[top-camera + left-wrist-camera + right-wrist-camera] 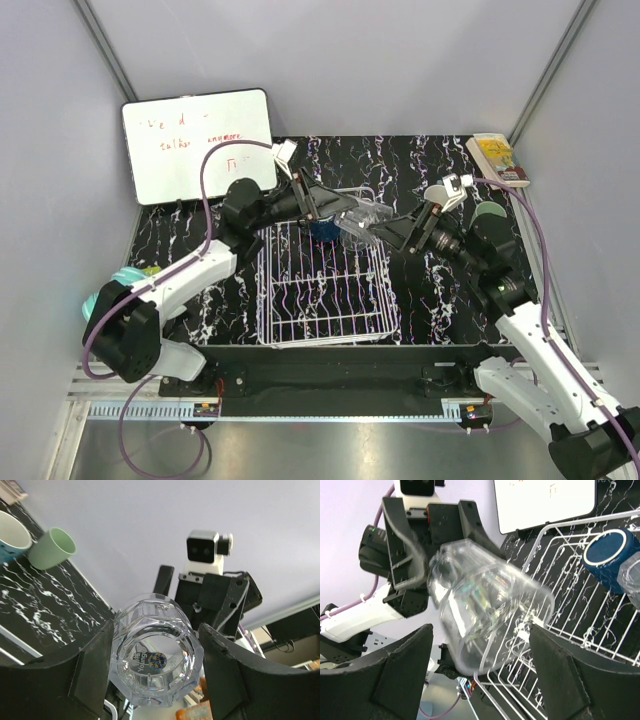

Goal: Unload the cups from the dish rack

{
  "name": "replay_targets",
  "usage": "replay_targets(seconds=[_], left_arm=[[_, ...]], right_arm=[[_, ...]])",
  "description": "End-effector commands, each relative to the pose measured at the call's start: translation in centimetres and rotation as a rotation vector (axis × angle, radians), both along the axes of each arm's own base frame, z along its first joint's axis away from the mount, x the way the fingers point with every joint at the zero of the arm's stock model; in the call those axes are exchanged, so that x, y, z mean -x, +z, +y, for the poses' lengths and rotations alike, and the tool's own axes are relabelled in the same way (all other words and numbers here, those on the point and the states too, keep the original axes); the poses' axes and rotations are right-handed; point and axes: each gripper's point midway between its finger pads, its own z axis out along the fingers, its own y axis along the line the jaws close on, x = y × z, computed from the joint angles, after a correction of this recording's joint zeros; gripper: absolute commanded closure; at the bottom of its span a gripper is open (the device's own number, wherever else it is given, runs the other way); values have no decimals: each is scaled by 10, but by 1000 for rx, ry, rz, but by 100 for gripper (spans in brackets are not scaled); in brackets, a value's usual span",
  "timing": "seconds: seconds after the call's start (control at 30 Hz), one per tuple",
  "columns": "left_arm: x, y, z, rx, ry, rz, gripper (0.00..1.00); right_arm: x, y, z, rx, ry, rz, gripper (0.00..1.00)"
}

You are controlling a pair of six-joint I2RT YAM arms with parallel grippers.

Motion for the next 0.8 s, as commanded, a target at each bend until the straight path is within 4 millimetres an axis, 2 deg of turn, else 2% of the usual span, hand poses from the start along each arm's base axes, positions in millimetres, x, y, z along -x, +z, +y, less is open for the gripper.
replay_targets(seconds=[0.0, 0.07, 0.1, 0.23, 0.27, 0.4, 0.47, 0.53, 0.57, 0.6, 0.63, 0.67, 0.7, 0.73, 0.77], left_arm=[[21, 41, -5, 85, -45, -122, 100], [26, 40, -10, 87, -59, -120, 100], [27, 39, -12, 86, -63, -120, 100], [30, 36, -17, 74, -71, -119, 100], [30, 35, -17, 72, -70, -119, 100], [27, 31, -17, 44, -57, -124, 100], [23, 30, -18, 27, -44, -127, 100], [18, 23, -18, -20, -23, -126, 77], [16, 30, -16, -27, -11, -142, 65], [11, 22, -15, -75, 5, -132, 29], [0, 31, -9, -86, 51, -148, 20], [-5, 33, -4, -112, 77, -149, 15], [-12, 22, 2, -182, 104, -130, 12], [-29, 31, 15, -198, 192, -136, 6], [-33, 37, 25, -213, 244, -141, 3]], right_arm=[[0, 32, 7, -56, 38, -96, 15], [-3, 32, 9, -57, 47, -94, 17], [-4, 34, 10, -62, 49, -100, 21], [-4, 31, 13, -71, 62, -92, 67], [-4, 30, 13, -70, 62, -89, 83], [-1, 25, 10, -64, 52, -80, 99], [1, 24, 8, -59, 46, -81, 100], [7, 28, 5, -62, 41, -101, 100], [8, 27, 3, -50, 34, -94, 100], [9, 29, -1, -45, 11, -105, 100], [10, 31, -4, -37, 0, -111, 100], [11, 28, -7, -9, -13, -105, 100], [11, 28, -12, 6, -45, -103, 100], [12, 27, -15, 23, -61, -104, 100], [10, 24, -21, 59, -93, -99, 100]])
